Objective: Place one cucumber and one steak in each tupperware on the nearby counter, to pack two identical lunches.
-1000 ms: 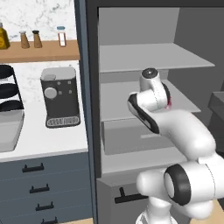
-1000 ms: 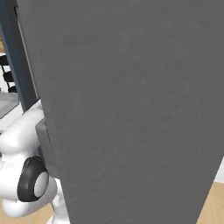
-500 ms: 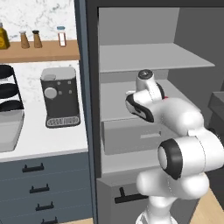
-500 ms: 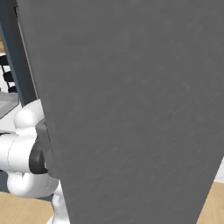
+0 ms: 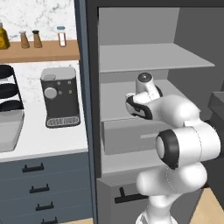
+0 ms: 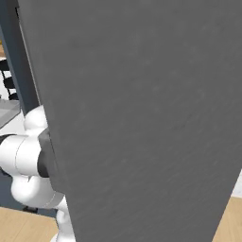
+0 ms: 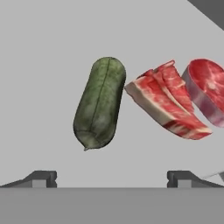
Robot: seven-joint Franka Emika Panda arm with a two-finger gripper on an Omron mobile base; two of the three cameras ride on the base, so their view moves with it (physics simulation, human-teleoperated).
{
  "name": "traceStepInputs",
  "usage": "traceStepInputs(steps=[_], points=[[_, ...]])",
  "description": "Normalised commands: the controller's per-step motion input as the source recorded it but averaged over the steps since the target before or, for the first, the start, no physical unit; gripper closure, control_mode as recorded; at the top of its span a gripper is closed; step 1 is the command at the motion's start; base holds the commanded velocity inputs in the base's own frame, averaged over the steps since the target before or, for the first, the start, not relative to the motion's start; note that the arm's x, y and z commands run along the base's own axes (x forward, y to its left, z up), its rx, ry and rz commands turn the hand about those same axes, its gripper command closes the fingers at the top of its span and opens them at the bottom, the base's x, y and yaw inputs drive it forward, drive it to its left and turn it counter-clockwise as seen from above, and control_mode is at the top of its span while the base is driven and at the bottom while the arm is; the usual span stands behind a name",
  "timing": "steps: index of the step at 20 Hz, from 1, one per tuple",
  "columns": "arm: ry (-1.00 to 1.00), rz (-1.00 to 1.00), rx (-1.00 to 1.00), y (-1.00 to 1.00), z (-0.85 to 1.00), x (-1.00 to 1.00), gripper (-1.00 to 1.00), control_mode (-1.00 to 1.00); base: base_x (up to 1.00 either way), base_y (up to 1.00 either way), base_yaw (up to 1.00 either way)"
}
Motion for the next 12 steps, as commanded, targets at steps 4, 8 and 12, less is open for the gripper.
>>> traceStepInputs(steps=[4,8,12], points=[[0.00,0.00,0.00,0.00,-0.17,0.28,-1.00,-1.00,0.00,0.00,0.00],[0.02,0.00,0.00,0.00,-0.25,0.27,-1.00,-1.00,0.00,0.00,0.00],[0.02,0.00,0.00,0.00,-0.19,0.31,-1.00,-1.00,0.00,0.00,0.00]])
